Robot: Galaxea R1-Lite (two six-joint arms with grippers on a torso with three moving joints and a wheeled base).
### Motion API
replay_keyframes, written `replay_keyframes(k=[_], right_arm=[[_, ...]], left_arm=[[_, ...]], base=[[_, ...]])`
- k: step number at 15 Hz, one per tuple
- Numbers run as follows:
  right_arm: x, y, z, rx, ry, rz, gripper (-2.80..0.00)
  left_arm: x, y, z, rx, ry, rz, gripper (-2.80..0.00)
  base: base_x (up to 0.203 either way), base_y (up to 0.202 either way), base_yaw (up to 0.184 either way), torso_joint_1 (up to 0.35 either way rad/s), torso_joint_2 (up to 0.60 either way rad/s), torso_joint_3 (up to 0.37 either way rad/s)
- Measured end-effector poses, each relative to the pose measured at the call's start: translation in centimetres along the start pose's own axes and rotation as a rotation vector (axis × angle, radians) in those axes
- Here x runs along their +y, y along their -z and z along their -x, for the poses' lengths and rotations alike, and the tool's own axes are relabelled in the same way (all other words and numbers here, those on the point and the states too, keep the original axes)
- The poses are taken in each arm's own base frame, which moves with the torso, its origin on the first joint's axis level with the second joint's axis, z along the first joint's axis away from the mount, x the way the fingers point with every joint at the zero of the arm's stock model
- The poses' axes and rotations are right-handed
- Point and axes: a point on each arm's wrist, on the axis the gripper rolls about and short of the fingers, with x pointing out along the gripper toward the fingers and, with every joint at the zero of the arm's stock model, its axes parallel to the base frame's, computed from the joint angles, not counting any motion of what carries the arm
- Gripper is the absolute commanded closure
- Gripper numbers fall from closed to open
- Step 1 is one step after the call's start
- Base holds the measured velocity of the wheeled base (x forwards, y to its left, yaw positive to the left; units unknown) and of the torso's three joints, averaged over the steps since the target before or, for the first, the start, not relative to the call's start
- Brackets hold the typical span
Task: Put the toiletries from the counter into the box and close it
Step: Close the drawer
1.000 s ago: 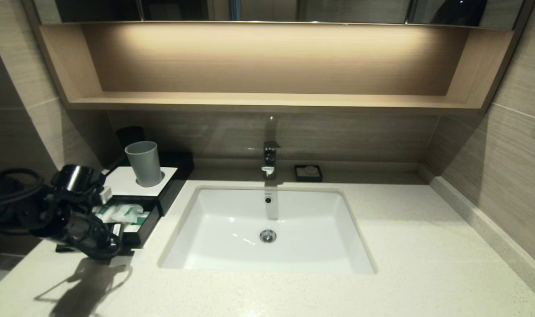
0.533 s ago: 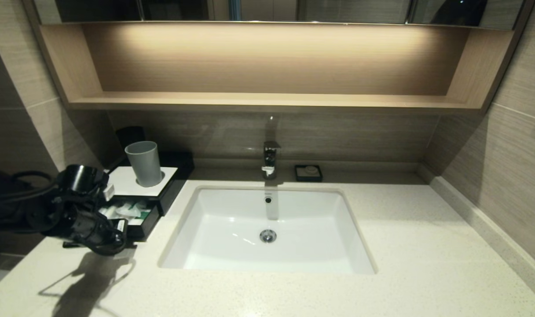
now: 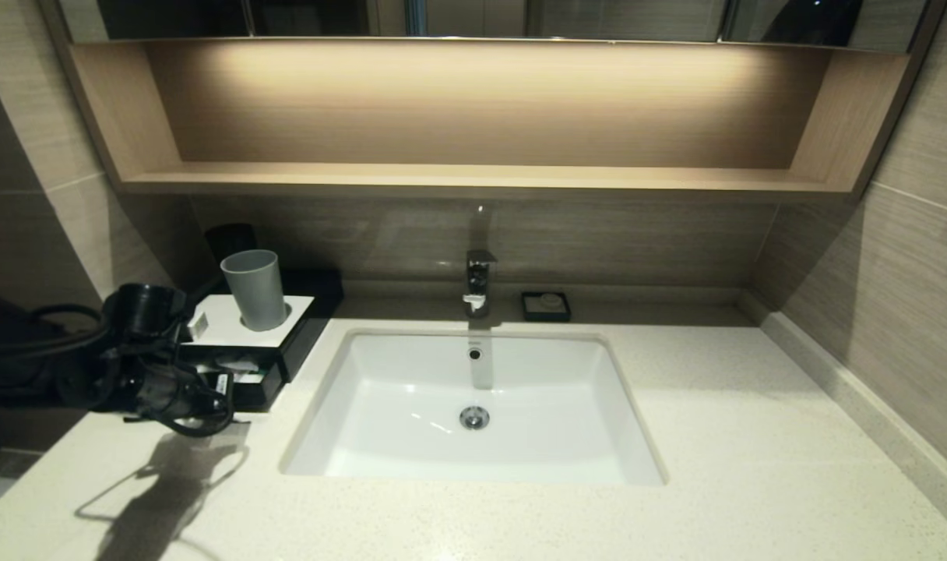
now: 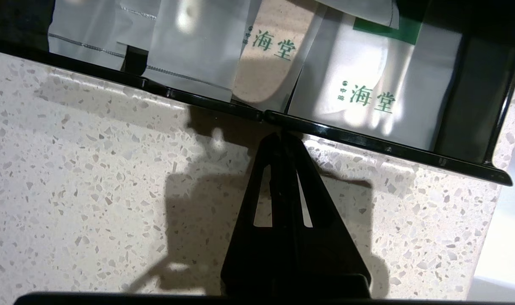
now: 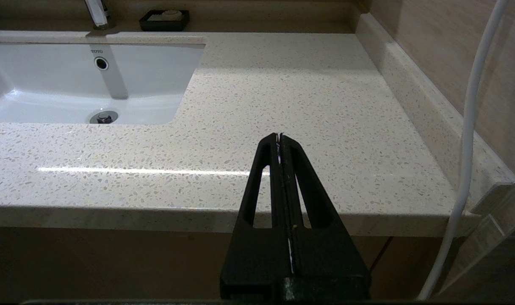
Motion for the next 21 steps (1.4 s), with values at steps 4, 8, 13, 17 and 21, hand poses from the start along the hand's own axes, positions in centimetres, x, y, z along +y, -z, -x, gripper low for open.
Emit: replay_keyframes(k=[4,8,13,17,21], right_arm=[[0.0,0.0,0.0,0.0,0.0,0.0,0.0],[0.0,0.0,0.0,0.0,0.0,0.0,0.0],[0.0,0.0,0.0,0.0,0.0,0.0,0.0],[0.0,0.0,0.0,0.0,0.0,0.0,0.0],[0.0,0.0,0.0,0.0,0.0,0.0,0.0]], left_arm=[[-0.6,-0.4,-0.1,-0.042,0.013,-0.006,0.0],[-0.7,-0.9,-0.1,-0.093,0.019,-0.004,0.0],[-0.9,-1.3,-0.5,-0.143,0.025,0.002,0.0],[-1.0,-1.4,-0.8,-0.157,0.027,0.001,0.0],[-1.1,-1.6,-1.1,-0.185,0.029,0.004,0.0]], base=[[0.0,0.0,0.0,0.0,0.0,0.0],[0.0,0.0,0.0,0.0,0.0,0.0],[0.0,0.0,0.0,0.0,0.0,0.0],[0.0,0.0,0.0,0.0,0.0,0.0],[0.0,0.0,0.0,0.0,0.0,0.0]])
